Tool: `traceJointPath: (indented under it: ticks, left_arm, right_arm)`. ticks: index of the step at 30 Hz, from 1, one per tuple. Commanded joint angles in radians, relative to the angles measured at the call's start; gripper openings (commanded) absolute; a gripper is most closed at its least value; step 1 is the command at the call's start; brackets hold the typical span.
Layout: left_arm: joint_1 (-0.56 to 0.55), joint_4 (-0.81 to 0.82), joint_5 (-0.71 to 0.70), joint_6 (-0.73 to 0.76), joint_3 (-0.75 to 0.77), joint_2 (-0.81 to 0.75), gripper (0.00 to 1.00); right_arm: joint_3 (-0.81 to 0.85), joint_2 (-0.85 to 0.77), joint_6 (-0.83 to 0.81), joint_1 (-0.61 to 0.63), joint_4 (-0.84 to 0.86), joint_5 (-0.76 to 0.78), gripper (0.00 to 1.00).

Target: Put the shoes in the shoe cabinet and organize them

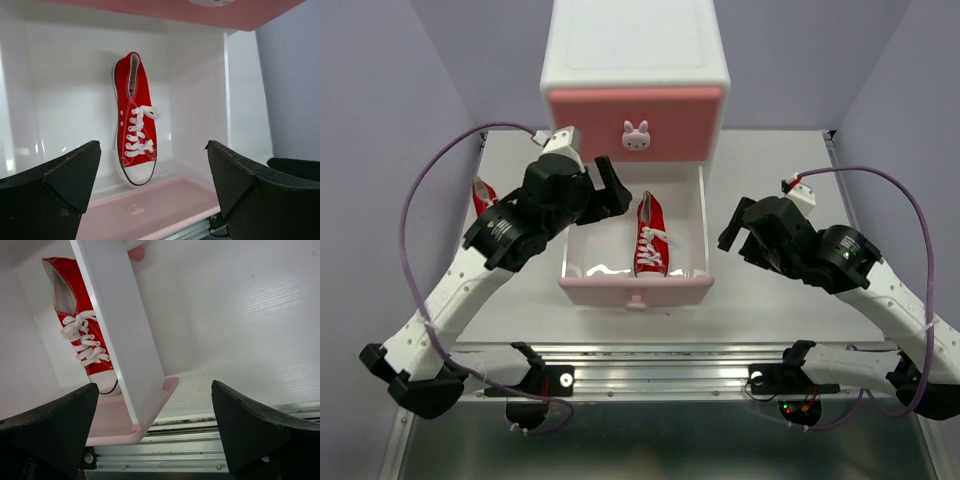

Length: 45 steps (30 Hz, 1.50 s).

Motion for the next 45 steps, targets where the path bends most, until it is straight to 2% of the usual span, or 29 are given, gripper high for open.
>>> traceJointPath:
  ticks: [1,2,5,6,8,9,13,17,23,27,32,40,43,45]
  left_arm:
    - [0.033,-0.102,-0.14,-0.087,-0.006,-0.098,0.99]
    - [0.033,-0.104,-0.174,-0.104,-0.016,-0.113,0.99]
    - [0.152,-0.064,-0.179,-0.098,-0.081,-0.151,0.99]
    - [0.259,-0.046,-0.152,-0.08,-0.104,-0.142,0.99]
    - [0.363,-0.047,-0.087,-0.042,-0.108,-0.106,0.99]
    - [0.445,-0.044,-0.079,-0.028,-0.098,-0.058,0.99]
    - [0.602,0.002,-0.059,0.008,-0.056,0.068,0.99]
    - [0.705,0.106,-0.036,0.047,-0.065,0.198,0.99]
    - [0.884,0.158,-0.079,0.029,-0.012,0.393,0.99]
    - [0.938,0.197,-0.154,0.075,0.013,0.517,0.99]
    - [1.006,0.233,-0.119,0.132,0.036,0.649,0.99]
    - [1.02,0.258,-0.084,0.262,0.112,0.807,0.99]
    - [1.02,0.26,-0.096,0.288,0.134,0.846,0.95]
    - [1.026,0.261,-0.089,0.287,0.14,0.873,0.86]
  right_arm:
    - [-0.009,0.003,-0.058,-0.006,0.044,0.013,1.0]
    - [-0.007,0.009,-0.064,-0.006,0.048,0.013,1.0]
    - [0.0,0.035,-0.091,-0.006,0.059,0.006,1.0]
    - [0.003,0.043,-0.092,-0.006,0.059,0.003,1.0]
    - [0.014,0.055,-0.097,-0.006,0.067,0.0,1.0]
    - [0.019,0.061,-0.094,-0.006,0.07,-0.002,1.0]
    - [0.008,0.061,-0.065,-0.006,0.085,-0.019,1.0]
    - [-0.001,0.05,-0.039,-0.006,0.081,-0.016,1.0]
    - [-0.059,0.001,0.072,-0.006,0.071,-0.006,1.0]
    - [-0.069,-0.019,0.098,-0.006,0.062,0.006,1.0]
    - [-0.059,-0.016,0.104,-0.006,0.053,0.013,1.0]
    - [-0.076,-0.033,0.129,-0.006,0.056,0.01,1.0]
    - [-0.073,-0.031,0.132,-0.006,0.051,0.01,1.0]
    - [-0.069,-0.029,0.129,-0.006,0.045,0.017,1.0]
